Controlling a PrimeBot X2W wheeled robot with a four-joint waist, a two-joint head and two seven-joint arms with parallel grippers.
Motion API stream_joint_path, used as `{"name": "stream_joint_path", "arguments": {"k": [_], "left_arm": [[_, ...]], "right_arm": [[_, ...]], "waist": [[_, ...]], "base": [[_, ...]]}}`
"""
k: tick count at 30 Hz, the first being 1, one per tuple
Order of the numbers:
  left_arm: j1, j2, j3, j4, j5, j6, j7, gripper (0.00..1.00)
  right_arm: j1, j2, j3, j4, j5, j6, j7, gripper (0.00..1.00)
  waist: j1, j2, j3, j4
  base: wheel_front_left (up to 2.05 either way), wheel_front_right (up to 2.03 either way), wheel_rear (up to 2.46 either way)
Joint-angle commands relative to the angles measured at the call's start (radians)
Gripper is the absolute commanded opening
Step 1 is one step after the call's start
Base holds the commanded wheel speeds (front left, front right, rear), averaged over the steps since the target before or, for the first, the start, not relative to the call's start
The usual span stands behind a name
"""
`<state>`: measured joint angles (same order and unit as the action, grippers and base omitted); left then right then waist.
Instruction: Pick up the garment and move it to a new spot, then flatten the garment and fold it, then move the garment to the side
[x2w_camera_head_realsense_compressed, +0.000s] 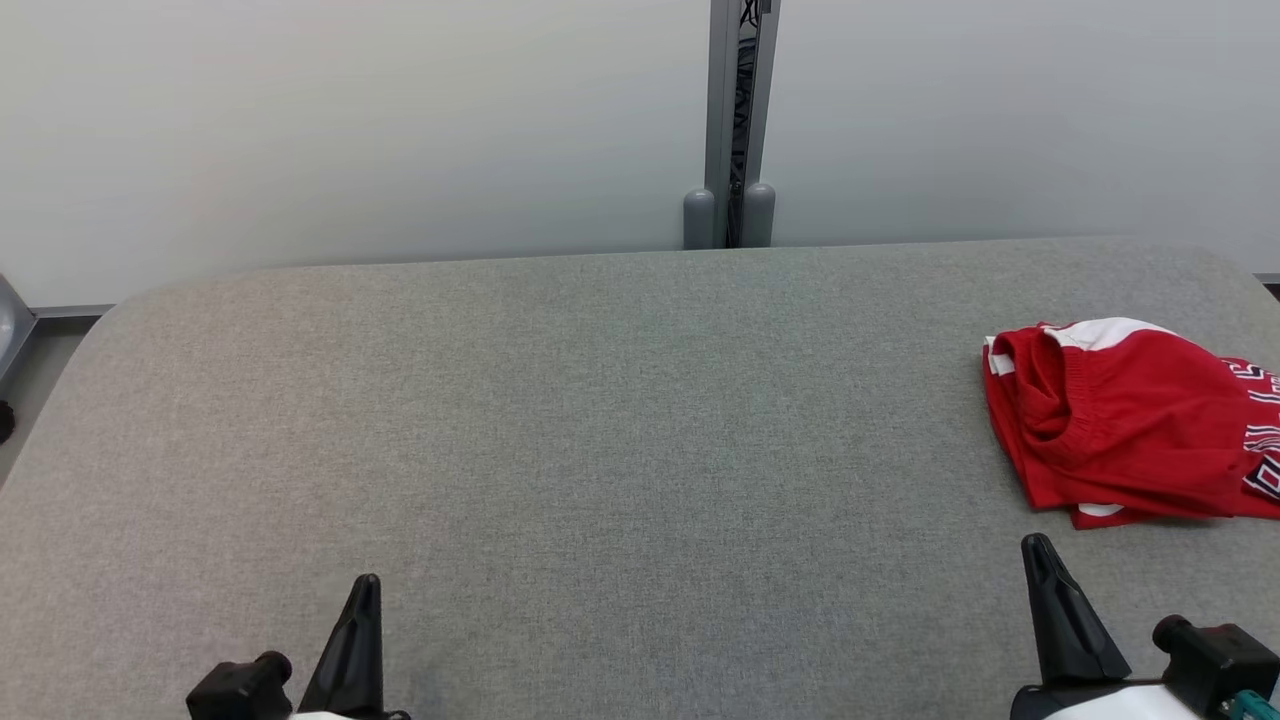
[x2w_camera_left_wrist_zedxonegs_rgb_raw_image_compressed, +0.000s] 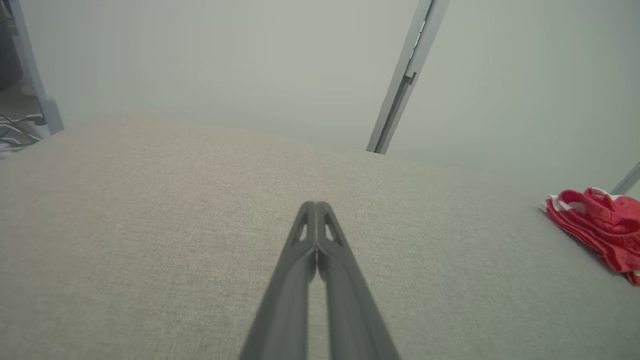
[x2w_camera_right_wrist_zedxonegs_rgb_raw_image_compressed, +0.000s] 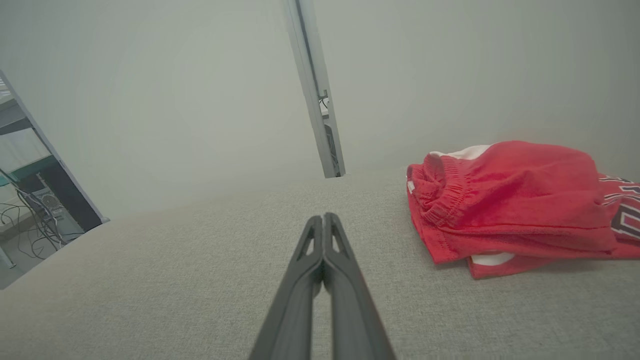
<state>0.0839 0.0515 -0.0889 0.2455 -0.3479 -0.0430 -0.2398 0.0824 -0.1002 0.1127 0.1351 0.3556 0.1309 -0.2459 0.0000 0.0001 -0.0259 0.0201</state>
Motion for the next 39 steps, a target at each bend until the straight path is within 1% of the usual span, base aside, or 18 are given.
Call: {"name": "stream_joint_path", "arguments": {"k": [1,23,39], "left_arm": [[-0.026,0.007,0.026,-0.012,-0.05,-0.005,0.019,0.0],[-0.081,0.006,0.152,-0.003,-0.369,-0.028,0.168,0.0],[-0.117,0.005,0.23,0.003,-0.567,-0.043,0.259,0.0]], "right_arm": [[-0.024,-0.004,-0.001,-0.011,0.054,0.0,0.008,0.0],[-0.098,0.01,0.011,0.043,0.392,0.0,0.049,0.0],[-0.14,0.018,0.019,0.075,0.601,0.0,0.074,0.0]], "waist": [[0.0,-0.0001,0.001,0.0],[0.0,-0.0001,0.006,-0.004],[0.0,-0.0001,0.011,-0.006]], "base": [[0.0,0.0,0.0],[0.0,0.0,0.0],[0.0,0.0,0.0]]}}
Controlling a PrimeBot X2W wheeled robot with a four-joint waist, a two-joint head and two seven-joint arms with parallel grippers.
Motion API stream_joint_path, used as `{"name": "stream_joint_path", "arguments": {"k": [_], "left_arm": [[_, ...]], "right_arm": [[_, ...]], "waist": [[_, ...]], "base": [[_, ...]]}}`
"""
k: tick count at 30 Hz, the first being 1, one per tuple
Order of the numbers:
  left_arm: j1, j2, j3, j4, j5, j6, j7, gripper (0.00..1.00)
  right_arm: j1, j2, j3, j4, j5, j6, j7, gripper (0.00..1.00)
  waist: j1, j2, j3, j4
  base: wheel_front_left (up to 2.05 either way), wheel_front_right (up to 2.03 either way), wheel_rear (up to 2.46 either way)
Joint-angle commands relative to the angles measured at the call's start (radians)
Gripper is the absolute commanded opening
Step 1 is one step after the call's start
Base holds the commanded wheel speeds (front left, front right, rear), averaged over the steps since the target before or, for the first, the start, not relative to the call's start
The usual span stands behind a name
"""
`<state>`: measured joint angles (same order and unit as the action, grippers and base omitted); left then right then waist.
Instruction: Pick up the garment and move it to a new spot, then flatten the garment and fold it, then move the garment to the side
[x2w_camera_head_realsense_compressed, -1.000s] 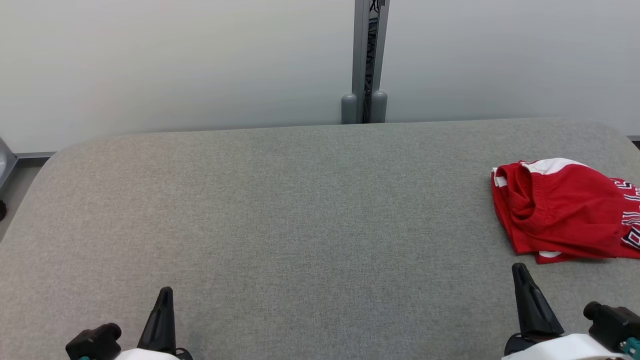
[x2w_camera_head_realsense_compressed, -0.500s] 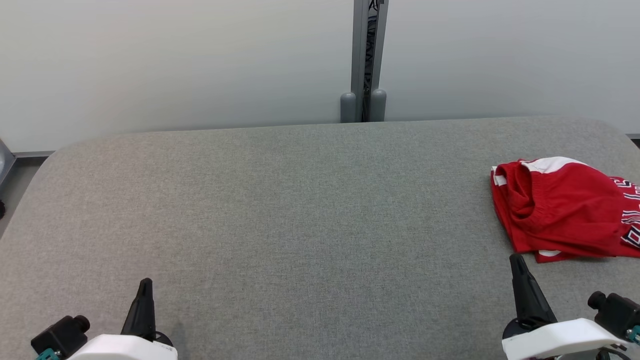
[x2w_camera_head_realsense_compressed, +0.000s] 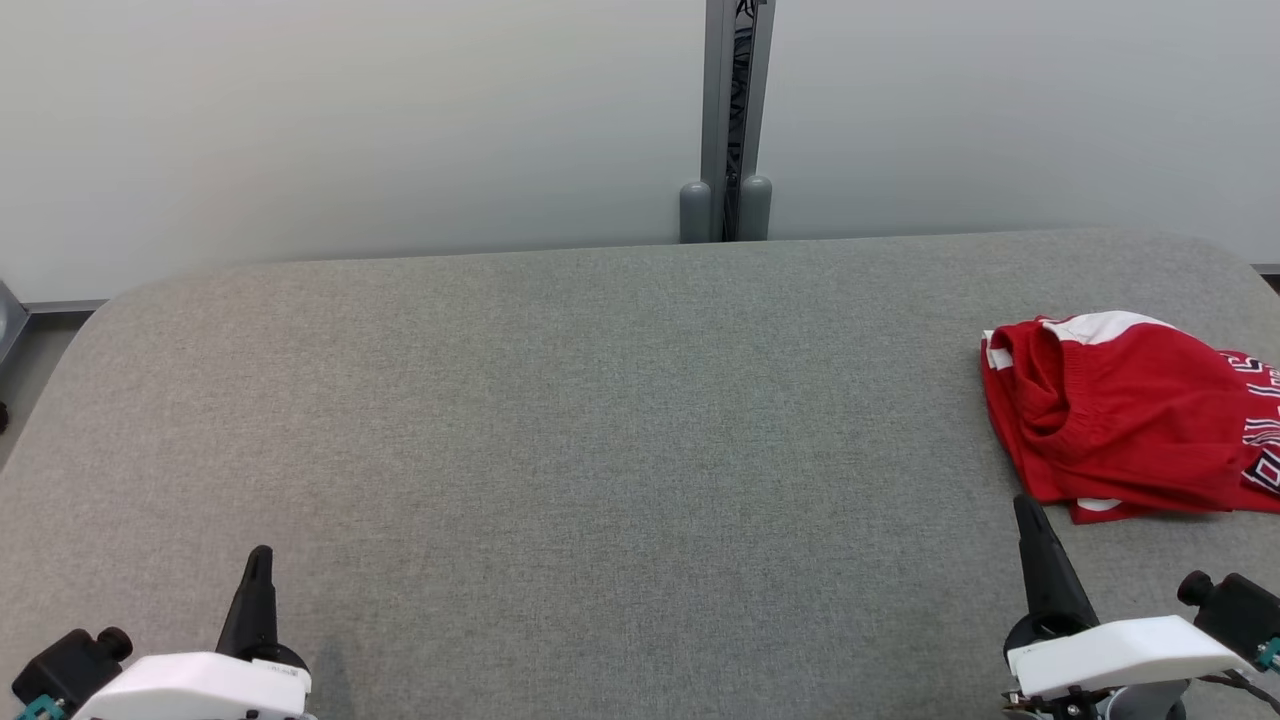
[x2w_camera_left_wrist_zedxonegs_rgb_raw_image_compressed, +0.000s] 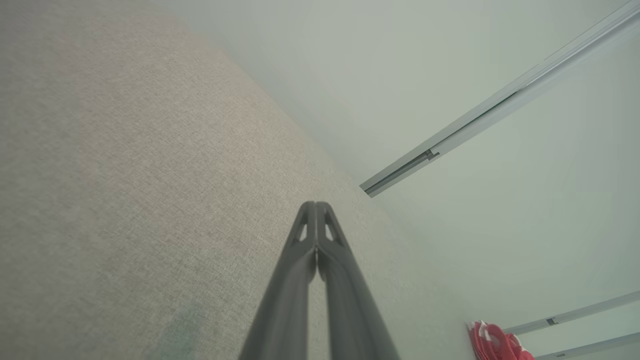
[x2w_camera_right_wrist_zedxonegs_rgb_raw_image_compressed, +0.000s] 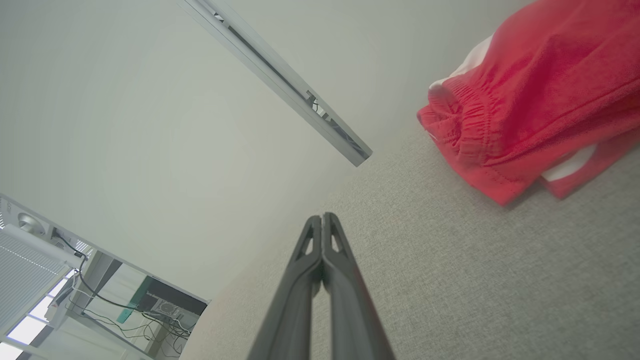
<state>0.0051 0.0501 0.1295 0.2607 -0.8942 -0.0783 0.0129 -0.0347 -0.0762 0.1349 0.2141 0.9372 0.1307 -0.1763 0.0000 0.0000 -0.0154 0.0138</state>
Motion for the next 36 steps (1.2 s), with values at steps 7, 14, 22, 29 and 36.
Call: {"name": "stream_joint_path", "arguments": {"k": [7,14,22,29,36], "left_arm": [[-0.05,0.006,0.042,-0.009,-0.096,-0.013,0.042,0.0],[-0.059,0.005,0.067,-0.007,-0.158,-0.018,0.071,0.0],[-0.075,0.005,0.097,-0.004,-0.234,-0.022,0.106,0.0],[-0.087,0.004,0.126,-0.001,-0.305,-0.028,0.139,0.0],[-0.094,0.004,0.148,0.002,-0.363,-0.032,0.167,0.0]], "right_arm": [[-0.04,-0.002,0.001,0.007,0.1,0.0,0.014,0.0],[-0.055,0.001,0.003,0.017,0.165,0.0,0.021,0.0],[-0.072,0.005,0.007,0.031,0.246,0.0,0.031,0.0],[-0.087,0.008,0.01,0.041,0.322,0.0,0.04,0.0],[-0.097,0.011,0.013,0.051,0.383,0.0,0.048,0.0]], "waist": [[0.0,0.0,0.002,-0.001],[0.0,0.0,0.004,-0.002],[0.0,0.0,0.006,-0.003],[0.0,0.0,0.008,-0.005],[0.0,0.0,0.01,-0.006]], "base": [[0.0,0.0,0.0],[0.0,0.0,0.0],[0.0,0.0,0.0],[0.0,0.0,0.0],[0.0,0.0,0.0]]}}
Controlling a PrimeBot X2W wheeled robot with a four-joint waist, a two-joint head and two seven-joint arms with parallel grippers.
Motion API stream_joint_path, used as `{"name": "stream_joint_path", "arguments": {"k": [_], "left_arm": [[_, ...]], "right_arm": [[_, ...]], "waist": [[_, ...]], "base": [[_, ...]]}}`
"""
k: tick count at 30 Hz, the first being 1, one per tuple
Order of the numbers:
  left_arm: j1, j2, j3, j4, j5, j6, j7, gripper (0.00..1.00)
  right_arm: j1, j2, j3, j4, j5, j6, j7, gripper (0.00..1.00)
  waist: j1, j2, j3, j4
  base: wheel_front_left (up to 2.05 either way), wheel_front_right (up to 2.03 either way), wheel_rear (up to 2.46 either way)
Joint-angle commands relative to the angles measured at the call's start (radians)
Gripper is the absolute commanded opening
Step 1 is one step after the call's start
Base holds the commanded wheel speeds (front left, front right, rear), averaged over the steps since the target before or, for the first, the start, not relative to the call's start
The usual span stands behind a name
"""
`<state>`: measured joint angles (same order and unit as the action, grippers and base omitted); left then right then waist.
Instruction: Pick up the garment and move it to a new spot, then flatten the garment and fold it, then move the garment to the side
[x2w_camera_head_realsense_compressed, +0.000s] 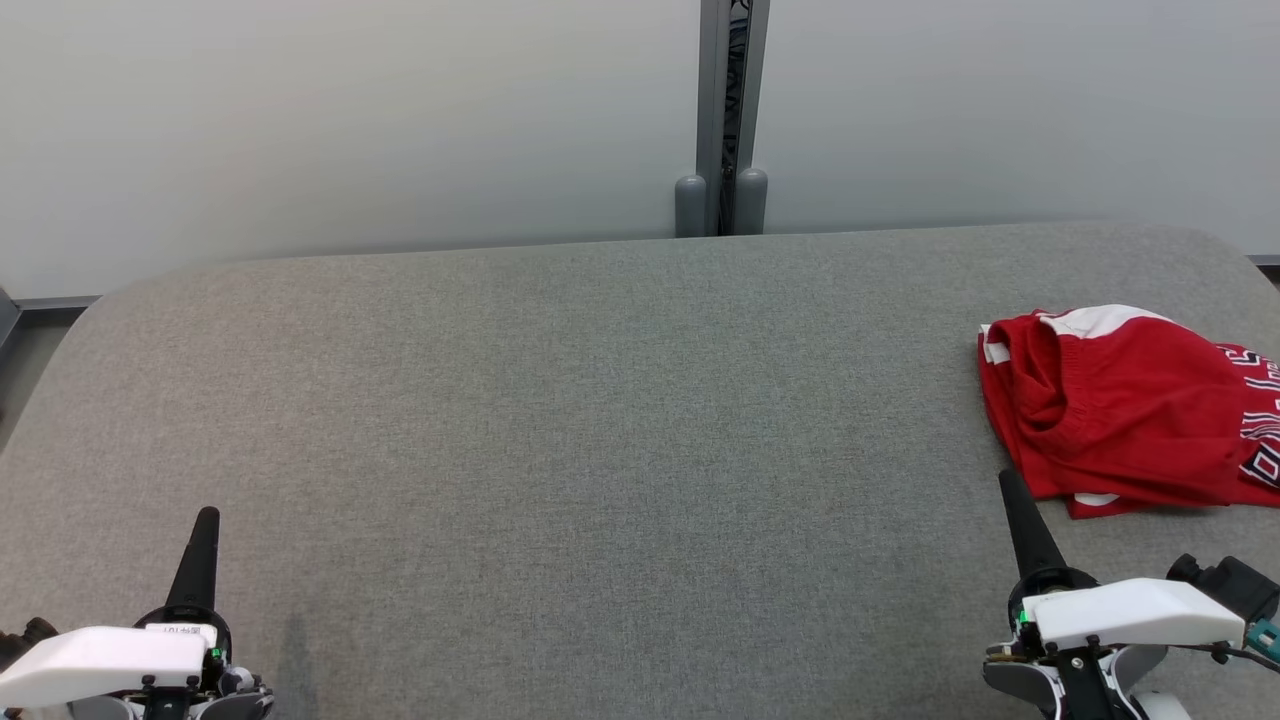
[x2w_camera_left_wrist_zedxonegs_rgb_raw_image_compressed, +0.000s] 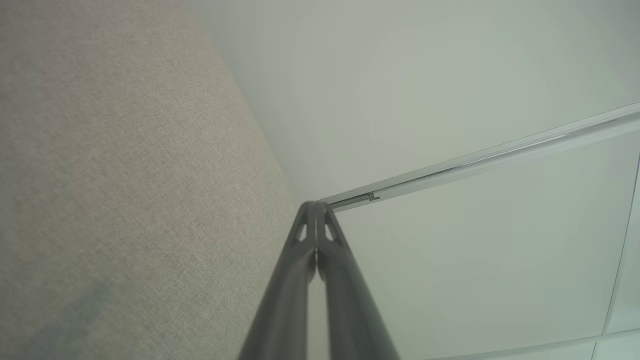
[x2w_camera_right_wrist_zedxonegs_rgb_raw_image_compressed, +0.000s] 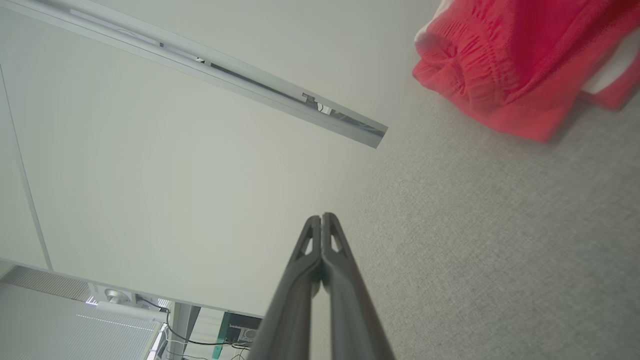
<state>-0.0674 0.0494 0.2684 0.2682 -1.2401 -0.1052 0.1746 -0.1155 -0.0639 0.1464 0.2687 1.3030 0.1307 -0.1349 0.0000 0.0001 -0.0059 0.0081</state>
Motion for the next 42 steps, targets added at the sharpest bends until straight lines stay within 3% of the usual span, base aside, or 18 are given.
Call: {"name": "stream_joint_path", "arguments": {"k": [1,42], "left_arm": [[-0.023,0.005,0.013,-0.005,-0.025,-0.006,0.01,0.0],[-0.073,0.003,0.122,0.007,-0.299,-0.027,0.137,0.0]], "right_arm": [[-0.019,-0.001,0.002,-0.002,0.026,0.0,0.006,0.0],[-0.078,0.011,0.012,0.045,0.317,0.0,0.043,0.0]], "waist": [[0.0,-0.0001,0.0,0.0],[0.0,-0.0001,0.011,-0.007]], "base": [[0.0,0.0,0.0],[0.0,0.0,0.0]]}}
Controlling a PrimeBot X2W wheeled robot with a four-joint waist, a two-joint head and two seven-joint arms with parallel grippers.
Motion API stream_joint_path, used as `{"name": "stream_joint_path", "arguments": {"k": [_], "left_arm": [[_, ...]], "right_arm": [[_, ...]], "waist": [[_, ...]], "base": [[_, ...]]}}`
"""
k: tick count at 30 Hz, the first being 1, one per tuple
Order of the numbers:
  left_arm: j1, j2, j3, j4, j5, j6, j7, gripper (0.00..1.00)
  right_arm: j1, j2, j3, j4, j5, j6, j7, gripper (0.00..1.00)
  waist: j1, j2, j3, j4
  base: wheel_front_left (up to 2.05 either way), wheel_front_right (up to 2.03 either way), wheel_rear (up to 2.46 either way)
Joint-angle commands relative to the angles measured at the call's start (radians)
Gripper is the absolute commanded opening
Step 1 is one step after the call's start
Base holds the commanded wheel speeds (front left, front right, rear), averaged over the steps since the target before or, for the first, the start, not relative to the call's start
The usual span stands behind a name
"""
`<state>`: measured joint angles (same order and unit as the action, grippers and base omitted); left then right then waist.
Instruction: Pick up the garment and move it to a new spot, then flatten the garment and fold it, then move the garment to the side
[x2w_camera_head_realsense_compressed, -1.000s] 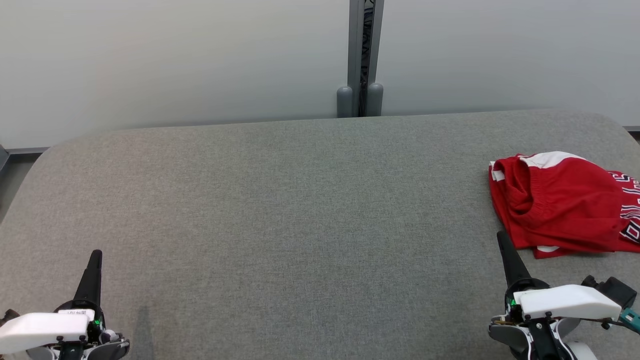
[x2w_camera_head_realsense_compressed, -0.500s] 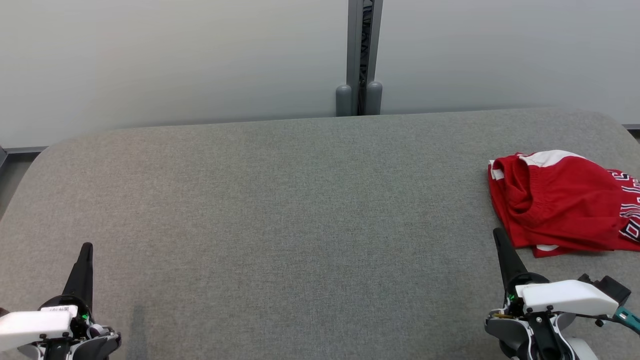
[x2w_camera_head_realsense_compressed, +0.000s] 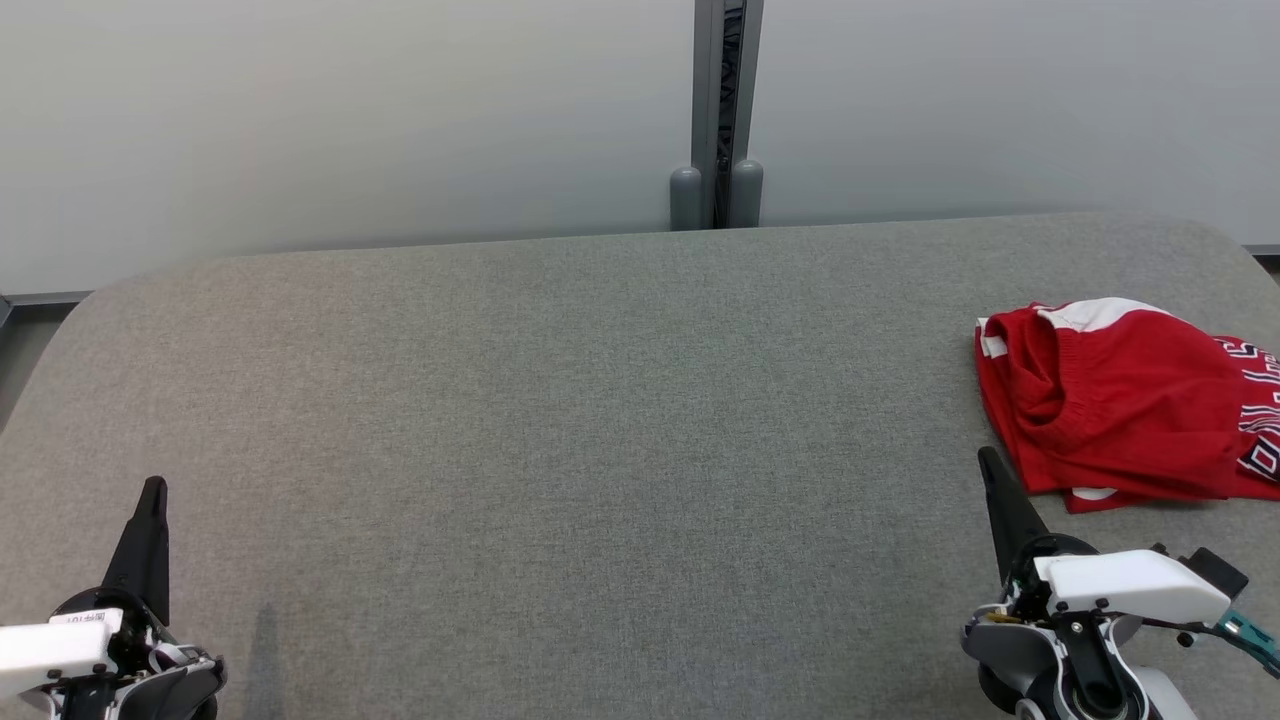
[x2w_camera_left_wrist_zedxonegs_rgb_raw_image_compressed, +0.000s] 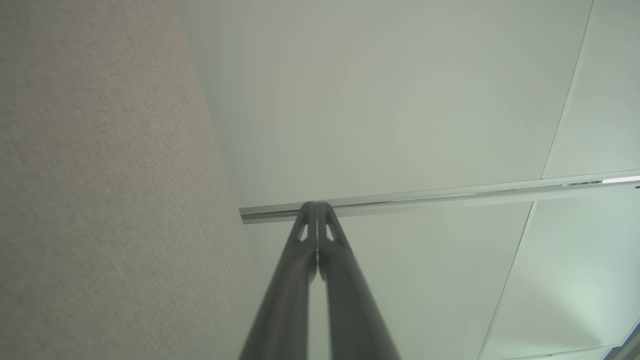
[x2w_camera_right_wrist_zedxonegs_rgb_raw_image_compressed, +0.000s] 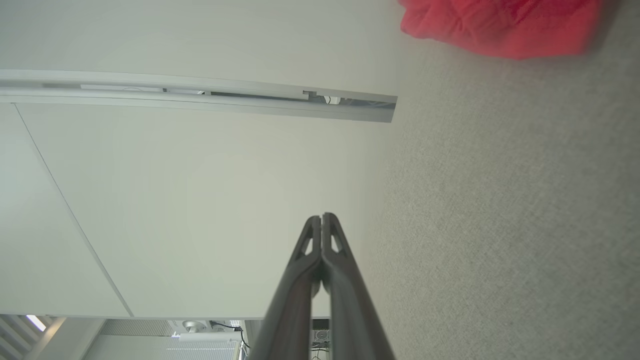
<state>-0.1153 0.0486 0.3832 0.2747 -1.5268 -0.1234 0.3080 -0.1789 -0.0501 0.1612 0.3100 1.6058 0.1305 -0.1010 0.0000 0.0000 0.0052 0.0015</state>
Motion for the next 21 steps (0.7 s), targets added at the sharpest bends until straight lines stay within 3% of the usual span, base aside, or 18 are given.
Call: {"name": "stream_joint_path", "arguments": {"k": [1,21], "left_arm": [[-0.025,0.003,0.009,0.001,-0.016,-0.01,0.008,0.0],[-0.026,0.003,0.021,0.002,-0.048,-0.009,0.022,0.0]], "right_arm": [[-0.016,-0.002,-0.003,0.005,0.019,0.0,0.008,0.0],[-0.018,-0.002,-0.001,0.01,0.05,0.0,0.011,0.0]], "waist": [[0.0,0.0,0.0,0.0],[0.0,0.0,0.002,-0.001]], "base": [[0.0,0.0,0.0],[0.0,0.0,0.0]]}}
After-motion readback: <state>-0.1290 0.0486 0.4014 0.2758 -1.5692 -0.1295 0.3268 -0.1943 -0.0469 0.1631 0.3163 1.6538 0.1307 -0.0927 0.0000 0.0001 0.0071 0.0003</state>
